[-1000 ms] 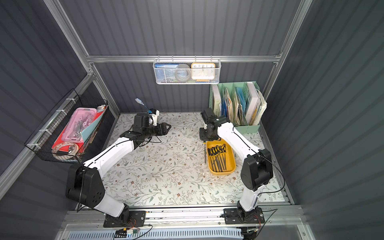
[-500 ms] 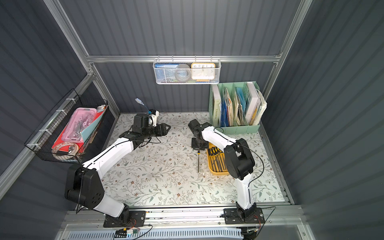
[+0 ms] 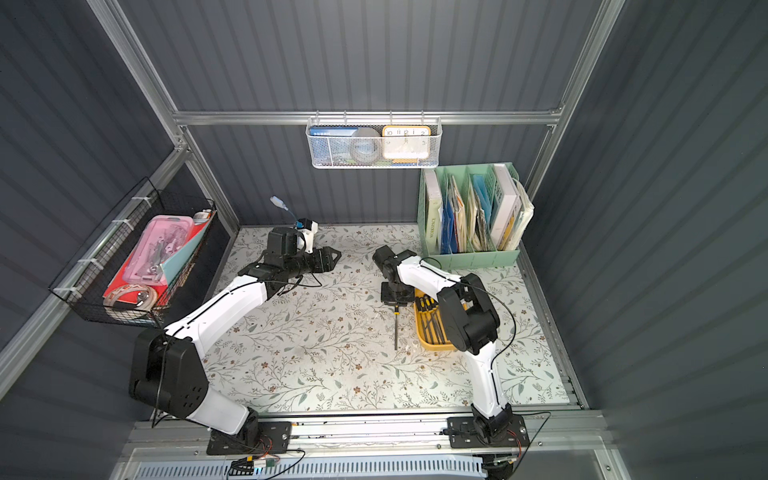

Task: Take the file tool out of the storage box
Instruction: Place the file tool at the center of the board.

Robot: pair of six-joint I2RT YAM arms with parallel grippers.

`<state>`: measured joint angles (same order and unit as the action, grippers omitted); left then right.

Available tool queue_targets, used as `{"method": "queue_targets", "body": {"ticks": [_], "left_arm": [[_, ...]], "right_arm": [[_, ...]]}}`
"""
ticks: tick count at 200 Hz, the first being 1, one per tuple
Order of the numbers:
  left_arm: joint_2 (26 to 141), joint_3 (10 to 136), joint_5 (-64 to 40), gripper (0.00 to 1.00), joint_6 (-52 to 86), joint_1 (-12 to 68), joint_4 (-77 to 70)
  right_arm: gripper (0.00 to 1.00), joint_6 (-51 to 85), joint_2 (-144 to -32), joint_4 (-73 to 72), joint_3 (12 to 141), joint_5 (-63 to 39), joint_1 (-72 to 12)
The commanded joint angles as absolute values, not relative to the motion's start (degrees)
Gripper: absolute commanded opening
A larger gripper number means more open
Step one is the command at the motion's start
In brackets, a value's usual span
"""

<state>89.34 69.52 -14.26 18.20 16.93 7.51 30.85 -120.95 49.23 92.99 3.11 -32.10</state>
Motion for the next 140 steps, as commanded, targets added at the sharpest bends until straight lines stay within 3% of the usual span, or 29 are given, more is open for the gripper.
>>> {"method": "queue_targets", "body": {"ticks": [1,35,58,98,140], "left_arm": [[88.36,69.00,-13.85,0.72,16.91,16.81,8.35],[88.40,69.34,-13.84,0.72,16.79,16.76,8.30],[88.57,69.92,-13.85,0.72,16.68,16.83,8.28],[90.64,71.40,-14.28,0.73,15.64,16.79,8.15],[91.40,72.79,-15.12,0.74,15.73,16.84,7.57]], "right_arm": [[0.16,31.14,-122.00,49.75,92.89,4.12,-32.26],[0.30,31.10,-121.45,49.91,93.43,4.04,-32.30],[0.35,30.67,-118.82,49.79,94.04,4.64,-32.27],[0.37,29.40,-110.02,50.19,93.45,13.21,-29.54],[0.37,30.52,-104.82,52.26,87.01,14.90,-17.64]]}}
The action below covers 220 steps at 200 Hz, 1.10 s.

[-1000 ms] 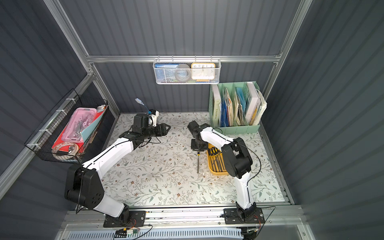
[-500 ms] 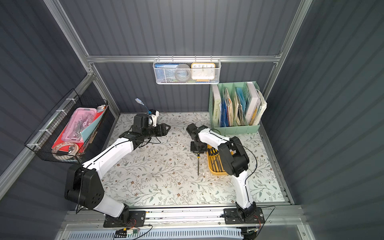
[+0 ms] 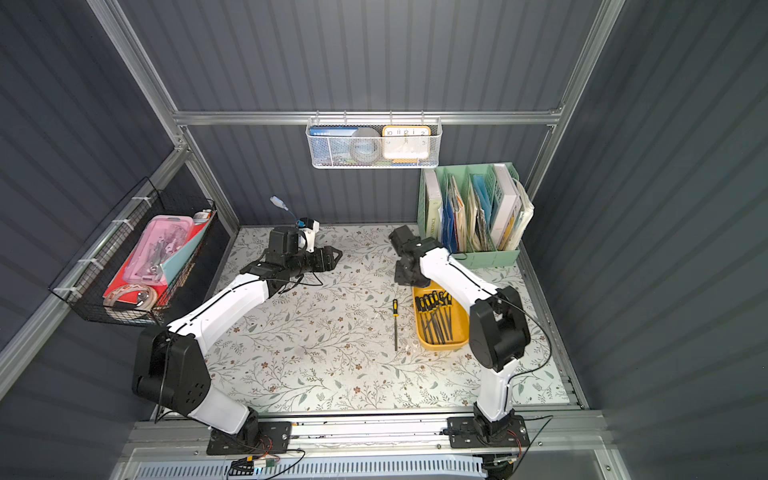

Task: Take the file tool out of the storage box
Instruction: Place the file tool at the center of the board, then pick up the file tool from the storage box.

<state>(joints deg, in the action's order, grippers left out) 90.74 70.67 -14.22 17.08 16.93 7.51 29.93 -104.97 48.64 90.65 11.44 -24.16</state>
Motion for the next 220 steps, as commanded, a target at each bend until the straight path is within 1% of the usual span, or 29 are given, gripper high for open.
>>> {"method": "queue_targets", "body": {"ticks": [1,38,101,153,200,220], "left_arm": [[91.45,72.83,-15.16,0.74,15.73,16.81,7.61],[91.72,72.51,-15.15,0.75,15.12,16.85,8.09],[92.46,73.46,-15.12,0.75,14.98,16.86,8.81],[92.26,72.99,-14.57,0.75,15.10,16.84,9.32],[92.64,73.78,-14.39,0.75,15.24,16.79,9.67],[92.47,73.76,-14.21,0.75,15.29,16.80,9.76]], "right_arm": [[0.37,30.51,-104.84,52.41,86.92,14.92,-17.52],[0.39,30.06,-106.35,53.72,85.43,13.80,-13.07],[0.42,30.28,-111.69,51.56,85.80,11.30,-11.65],[0.42,29.65,-115.10,49.50,86.61,9.84,-10.72],[0.37,29.53,-117.50,49.21,87.89,8.66,-10.64],[0.32,29.56,-117.97,49.07,87.89,8.26,-10.64]]}}
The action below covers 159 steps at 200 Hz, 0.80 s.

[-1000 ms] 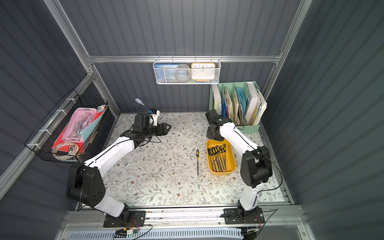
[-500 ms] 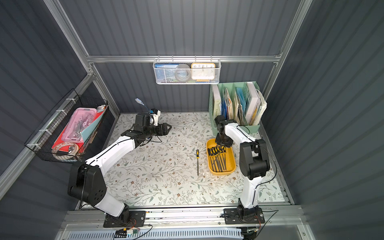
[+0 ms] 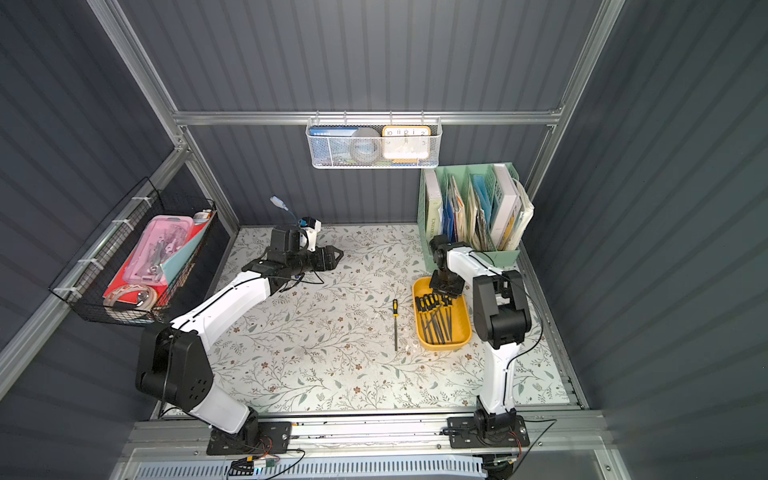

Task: Take the file tool out of the storage box
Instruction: Pick up the file tool from the storage box.

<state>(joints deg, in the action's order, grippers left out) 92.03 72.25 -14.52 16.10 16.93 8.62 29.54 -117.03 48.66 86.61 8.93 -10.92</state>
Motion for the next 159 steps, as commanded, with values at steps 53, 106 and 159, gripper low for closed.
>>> {"method": "queue_targets", "body": {"ticks": [53,106,159], "left_arm": [[91.76,73.13,-13.90,0.75,15.34,16.83,9.76],[91.10,72.59,-13.75,0.75,15.47,16.78,9.27],[91.01,71.90,-13.39,0.75,16.22,16.81,8.53]], "right_arm": [[0.08,28.79,-115.40,50.23,88.46,7.91,-10.71],[0.03,24.57,-107.95,52.94,92.06,5.88,-11.72],[0.03,19.89,-103.89,54.68,93.77,6.44,-17.77]]}}
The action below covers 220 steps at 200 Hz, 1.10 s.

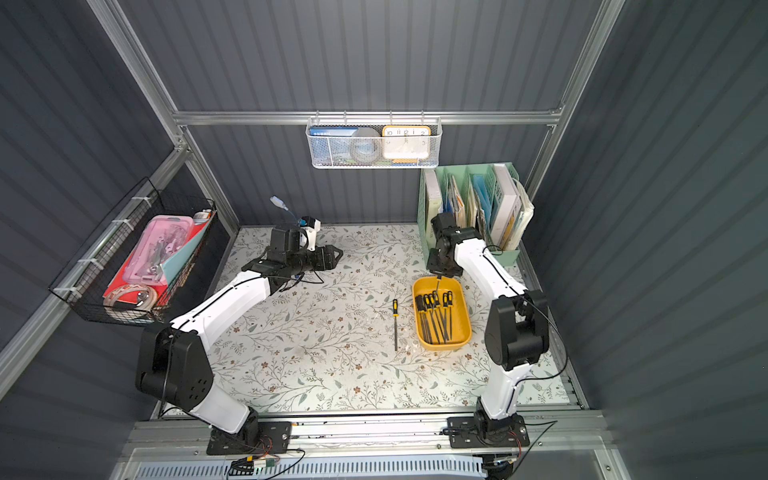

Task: Take the file tool out of the storage box
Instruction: Pick up the file tool from the storage box, then place the file tool at the center of the board.

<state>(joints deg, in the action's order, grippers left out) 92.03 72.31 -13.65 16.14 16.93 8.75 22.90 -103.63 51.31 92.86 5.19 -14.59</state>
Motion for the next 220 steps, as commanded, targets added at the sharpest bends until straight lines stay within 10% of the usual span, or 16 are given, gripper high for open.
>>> {"method": "queue_targets", "body": {"ticks": [1,220], "left_arm": [[90.99,71.90,-13.37,0.75,16.20,16.80,8.57],[88.59,68.81,-11.25,0.76,17.15,16.64,9.58]], "right_arm": [[0.03,19.88,-103.89,54.72,93.78,6.43,-17.89],[0.05,31.19,-123.60,51.85,98.61,3.63,-36.03]]}}
